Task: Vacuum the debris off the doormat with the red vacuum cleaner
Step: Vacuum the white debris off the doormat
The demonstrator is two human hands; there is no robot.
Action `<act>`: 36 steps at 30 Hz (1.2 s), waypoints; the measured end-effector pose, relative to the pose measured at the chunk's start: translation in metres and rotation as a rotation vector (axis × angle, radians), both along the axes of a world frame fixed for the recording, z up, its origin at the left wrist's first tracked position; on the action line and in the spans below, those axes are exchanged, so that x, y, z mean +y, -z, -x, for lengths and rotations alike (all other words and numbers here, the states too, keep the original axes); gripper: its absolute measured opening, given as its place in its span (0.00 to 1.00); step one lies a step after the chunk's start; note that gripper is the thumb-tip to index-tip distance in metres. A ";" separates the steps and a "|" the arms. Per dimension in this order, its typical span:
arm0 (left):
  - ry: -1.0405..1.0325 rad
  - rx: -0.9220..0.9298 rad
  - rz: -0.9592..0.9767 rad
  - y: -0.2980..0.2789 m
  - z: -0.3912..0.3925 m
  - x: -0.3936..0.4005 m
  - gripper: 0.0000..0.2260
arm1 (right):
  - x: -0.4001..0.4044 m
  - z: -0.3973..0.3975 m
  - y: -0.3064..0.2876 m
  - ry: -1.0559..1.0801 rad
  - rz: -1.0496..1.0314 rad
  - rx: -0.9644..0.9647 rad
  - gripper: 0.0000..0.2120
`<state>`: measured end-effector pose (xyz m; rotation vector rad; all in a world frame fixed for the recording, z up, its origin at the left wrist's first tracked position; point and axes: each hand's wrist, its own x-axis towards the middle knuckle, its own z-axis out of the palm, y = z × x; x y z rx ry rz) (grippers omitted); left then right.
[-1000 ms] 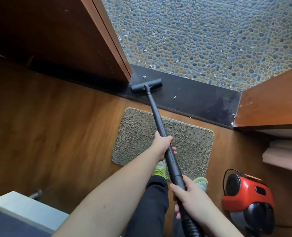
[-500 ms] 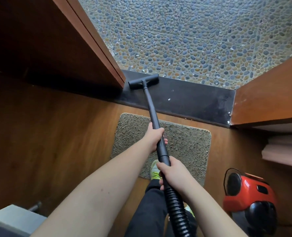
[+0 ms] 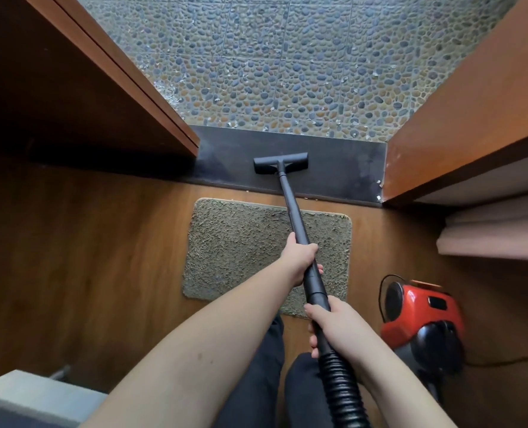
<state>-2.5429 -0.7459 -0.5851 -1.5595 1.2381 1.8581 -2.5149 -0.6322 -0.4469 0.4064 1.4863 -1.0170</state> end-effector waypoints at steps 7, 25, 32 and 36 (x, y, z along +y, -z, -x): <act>-0.065 -0.040 0.030 -0.010 -0.044 0.052 0.34 | 0.052 -0.027 -0.016 -0.082 -0.009 -0.046 0.05; -0.158 -0.080 0.093 0.009 -0.098 -0.017 0.25 | -0.010 -0.062 0.004 -0.265 0.023 -0.044 0.03; -0.183 -0.090 0.057 0.011 -0.095 -0.012 0.31 | -0.003 -0.059 0.011 -0.214 0.031 -0.072 0.02; -0.179 -0.109 0.070 0.008 -0.104 0.012 0.33 | 0.021 -0.069 0.004 -0.259 0.013 -0.068 0.02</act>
